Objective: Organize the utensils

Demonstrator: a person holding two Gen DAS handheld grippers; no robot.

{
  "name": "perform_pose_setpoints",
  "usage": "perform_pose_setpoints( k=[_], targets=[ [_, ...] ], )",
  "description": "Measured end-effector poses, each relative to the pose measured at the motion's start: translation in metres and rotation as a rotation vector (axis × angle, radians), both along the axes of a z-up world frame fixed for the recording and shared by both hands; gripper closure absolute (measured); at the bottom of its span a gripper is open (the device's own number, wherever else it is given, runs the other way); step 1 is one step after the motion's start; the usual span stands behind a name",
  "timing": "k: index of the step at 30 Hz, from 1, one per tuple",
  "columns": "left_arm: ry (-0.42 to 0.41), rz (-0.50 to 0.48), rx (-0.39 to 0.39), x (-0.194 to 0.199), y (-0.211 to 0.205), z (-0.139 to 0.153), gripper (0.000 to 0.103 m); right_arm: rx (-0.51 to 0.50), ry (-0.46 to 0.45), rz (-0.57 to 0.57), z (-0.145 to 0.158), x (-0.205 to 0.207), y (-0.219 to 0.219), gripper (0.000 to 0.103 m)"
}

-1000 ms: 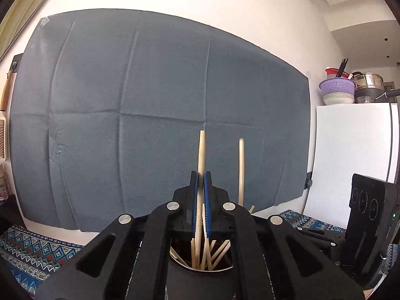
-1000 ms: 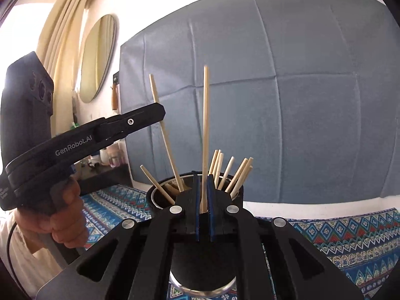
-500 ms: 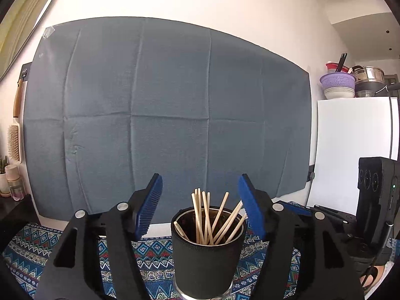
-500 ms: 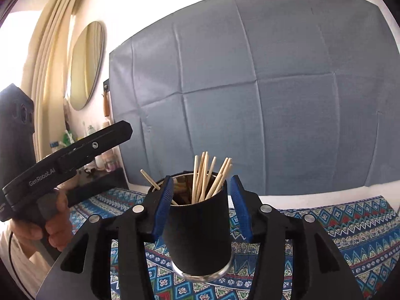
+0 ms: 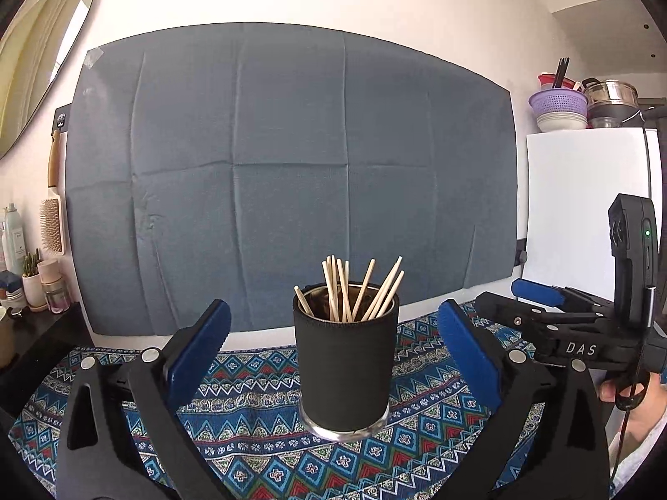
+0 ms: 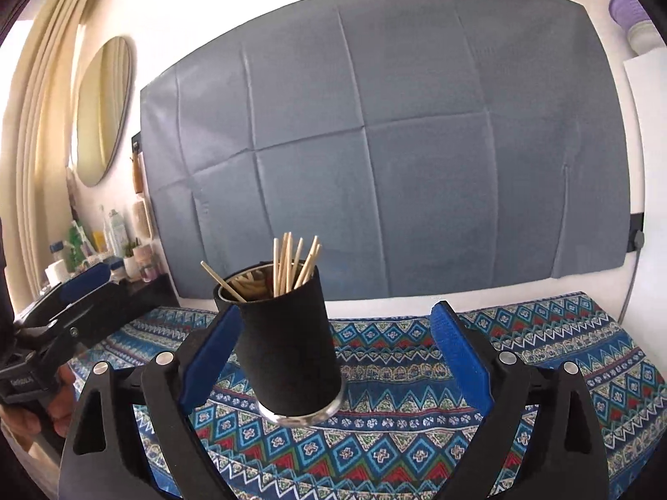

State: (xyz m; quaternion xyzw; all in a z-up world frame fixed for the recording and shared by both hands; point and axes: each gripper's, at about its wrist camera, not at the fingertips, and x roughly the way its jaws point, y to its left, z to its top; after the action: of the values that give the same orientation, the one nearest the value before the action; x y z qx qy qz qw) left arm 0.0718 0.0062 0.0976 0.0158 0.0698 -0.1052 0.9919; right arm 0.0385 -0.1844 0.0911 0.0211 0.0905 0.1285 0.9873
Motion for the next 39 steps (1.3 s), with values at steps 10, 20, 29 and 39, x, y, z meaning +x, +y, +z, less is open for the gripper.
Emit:
perform_pose_setpoints(
  k=[10, 20, 29, 39],
  targets=[
    [0.134, 0.033, 0.067, -0.032, -0.004, -0.033, 0.006, -0.102, 0.095, -0.045, -0.025, -0.016, 0.007, 0.015],
    [0.216, 0.028, 0.109, -0.064, -0.014, -0.063, 0.006, -0.171, 0.192, -0.074, -0.048, -0.04, 0.02, 0.015],
    [0.241, 0.092, 0.086, -0.082, -0.015, -0.082, 0.006, -0.175, 0.241, -0.061, -0.077, -0.06, 0.021, 0.014],
    [0.292, 0.173, -0.052, -0.077, 0.011, -0.085, 0.006, -0.156, 0.249, -0.032, -0.089, -0.074, 0.025, 0.014]
  ],
)
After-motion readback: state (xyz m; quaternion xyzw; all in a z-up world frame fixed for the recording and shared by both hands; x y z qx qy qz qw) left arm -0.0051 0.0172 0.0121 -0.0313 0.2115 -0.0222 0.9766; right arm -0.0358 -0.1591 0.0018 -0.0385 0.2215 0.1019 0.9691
